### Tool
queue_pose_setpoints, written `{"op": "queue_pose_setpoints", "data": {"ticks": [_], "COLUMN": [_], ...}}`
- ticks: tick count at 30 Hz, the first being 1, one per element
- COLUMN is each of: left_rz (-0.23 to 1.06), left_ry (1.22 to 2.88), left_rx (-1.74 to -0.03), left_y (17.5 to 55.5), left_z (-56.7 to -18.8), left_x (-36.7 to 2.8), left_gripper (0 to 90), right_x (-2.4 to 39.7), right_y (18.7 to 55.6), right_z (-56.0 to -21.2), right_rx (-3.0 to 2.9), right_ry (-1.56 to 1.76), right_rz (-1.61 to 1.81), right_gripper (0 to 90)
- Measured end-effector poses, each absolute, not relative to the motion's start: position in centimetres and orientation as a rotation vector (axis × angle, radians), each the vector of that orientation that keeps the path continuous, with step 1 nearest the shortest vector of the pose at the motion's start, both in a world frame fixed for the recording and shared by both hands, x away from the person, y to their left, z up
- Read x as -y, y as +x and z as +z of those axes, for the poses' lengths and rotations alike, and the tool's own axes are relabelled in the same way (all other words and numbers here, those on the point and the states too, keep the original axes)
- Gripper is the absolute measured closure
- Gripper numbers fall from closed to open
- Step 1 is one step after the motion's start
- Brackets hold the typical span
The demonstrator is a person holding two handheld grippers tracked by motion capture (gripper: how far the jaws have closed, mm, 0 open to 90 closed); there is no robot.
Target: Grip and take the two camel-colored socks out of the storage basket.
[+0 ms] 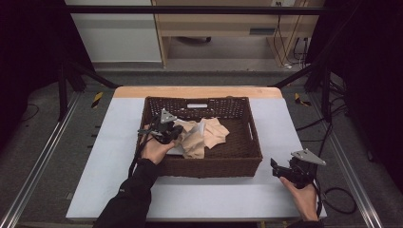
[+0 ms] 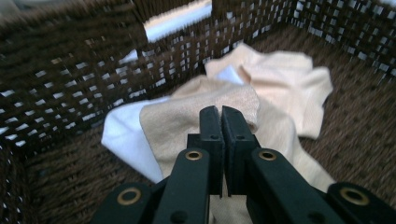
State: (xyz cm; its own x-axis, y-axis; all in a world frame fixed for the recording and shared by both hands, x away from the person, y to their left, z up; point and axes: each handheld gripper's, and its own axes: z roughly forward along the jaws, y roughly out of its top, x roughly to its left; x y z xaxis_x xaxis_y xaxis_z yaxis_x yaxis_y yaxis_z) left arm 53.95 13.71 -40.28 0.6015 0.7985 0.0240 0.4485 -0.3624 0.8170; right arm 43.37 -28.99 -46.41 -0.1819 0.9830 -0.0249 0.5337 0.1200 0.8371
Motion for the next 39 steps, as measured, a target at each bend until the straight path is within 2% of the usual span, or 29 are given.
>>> {"op": "queue_pose_setpoints", "data": {"ticks": [12,22,39], "left_rz": [0.630,0.624,0.639], "left_ry": [1.816,1.724,1.600], "left_rx": [-0.888,-0.866,-0.837], "left_y": [52.8,51.6,48.4], "left_z": [-36.8,-34.4,-30.4], "left_x": [-14.1,-14.7,-18.8], "left_gripper": [87.5,87.5,87.4], "right_x": [29.0,29.1,29.1], "right_y": [43.4,43.3,43.2], "right_z": [-46.4,-46.3,-46.3], "right_rx": [-1.788,-1.780,-1.774], "right_ry": [1.474,1.476,1.479], "right_rz": [0.945,0.951,0.946], "right_gripper": [8.5,8.5,8.5]}}
